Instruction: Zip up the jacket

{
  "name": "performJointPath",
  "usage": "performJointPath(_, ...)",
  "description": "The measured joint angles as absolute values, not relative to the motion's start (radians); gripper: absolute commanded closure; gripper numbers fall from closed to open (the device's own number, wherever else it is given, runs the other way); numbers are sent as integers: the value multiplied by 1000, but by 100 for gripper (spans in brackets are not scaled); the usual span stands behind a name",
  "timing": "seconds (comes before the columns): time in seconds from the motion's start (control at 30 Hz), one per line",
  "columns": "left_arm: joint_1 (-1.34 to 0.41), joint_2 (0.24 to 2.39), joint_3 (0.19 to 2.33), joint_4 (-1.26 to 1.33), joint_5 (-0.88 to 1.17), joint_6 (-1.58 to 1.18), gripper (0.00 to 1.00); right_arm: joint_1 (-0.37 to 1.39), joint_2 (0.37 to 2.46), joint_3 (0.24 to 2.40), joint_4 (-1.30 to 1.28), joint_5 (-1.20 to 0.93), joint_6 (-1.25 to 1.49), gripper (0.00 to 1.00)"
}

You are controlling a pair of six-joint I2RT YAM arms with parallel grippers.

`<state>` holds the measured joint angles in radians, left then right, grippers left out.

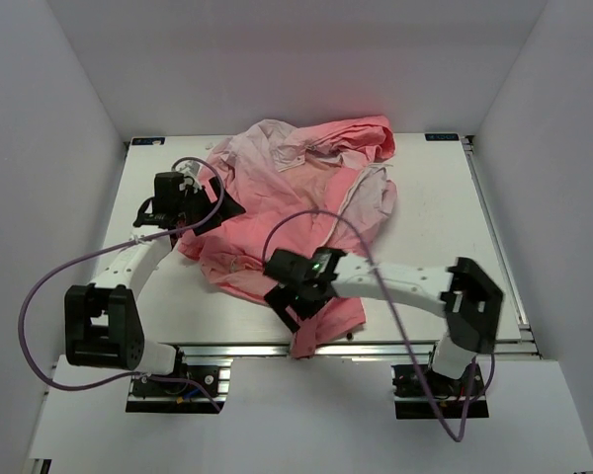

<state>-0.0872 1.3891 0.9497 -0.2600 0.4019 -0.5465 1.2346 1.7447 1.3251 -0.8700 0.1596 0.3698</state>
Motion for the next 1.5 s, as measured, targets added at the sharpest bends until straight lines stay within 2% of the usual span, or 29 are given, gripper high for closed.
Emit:
performJointPath(0.1, -87, 1419, 965, -270, 413, -542, 2, 1138, 1584, 1275, -785, 76, 366, 11)
performJointPath(0.23, -113, 1431, 972, -278, 417, -523, 2, 820, 1394, 1221, -689, -11, 378, 11)
performJointPath(0.4, -271, 1453, 1029, -287, 411, -473, 2, 427, 1374, 1241, -610, -4, 406, 11)
performJointPath(0.57, -462, 1501, 1063, -280, 429, -398, 2, 205, 1629, 1485, -585, -23, 431, 11)
performJointPath(0.8, -632, 1651, 1113, -331, 406, -318, 4, 111, 2157, 2032, -609, -21, 439, 13)
performJointPath(0.93, -674, 1699, 1117, -369, 362, -298, 23, 113, 2322, 2159, -610, -49, 449, 22)
performJointPath(1.03, -695, 1718, 1132, -397, 321, -296, 40, 116, 2368, 2159, -609, -101, 471, 45)
performJointPath(1.07, -699, 1722, 1136, -404, 313, -294, 44, 117, 2376, 2159, -607, -112, 480, 64)
performJointPath(1.13, -702, 1728, 1146, -413, 300, -295, 62, 118, 2379, 2158, -602, -131, 487, 91)
performJointPath(1.17, -702, 1729, 1150, -415, 296, -294, 70, 118, 2376, 2156, -594, -138, 493, 94)
performJointPath(1.2, -702, 1729, 1153, -418, 295, -289, 87, 118, 2370, 2146, -576, -141, 496, 96)
performJointPath(1.23, -702, 1729, 1156, -419, 295, -292, 96, 118, 2364, 2141, -569, -141, 498, 98)
performJointPath(1.27, -701, 1729, 1160, -420, 294, -293, 100, 118, 2357, 2135, -562, -139, 498, 100)
performJointPath(1.5, -749, 1730, 1204, -408, 325, -286, 100, 115, 2299, 2155, -589, -17, 471, 100)
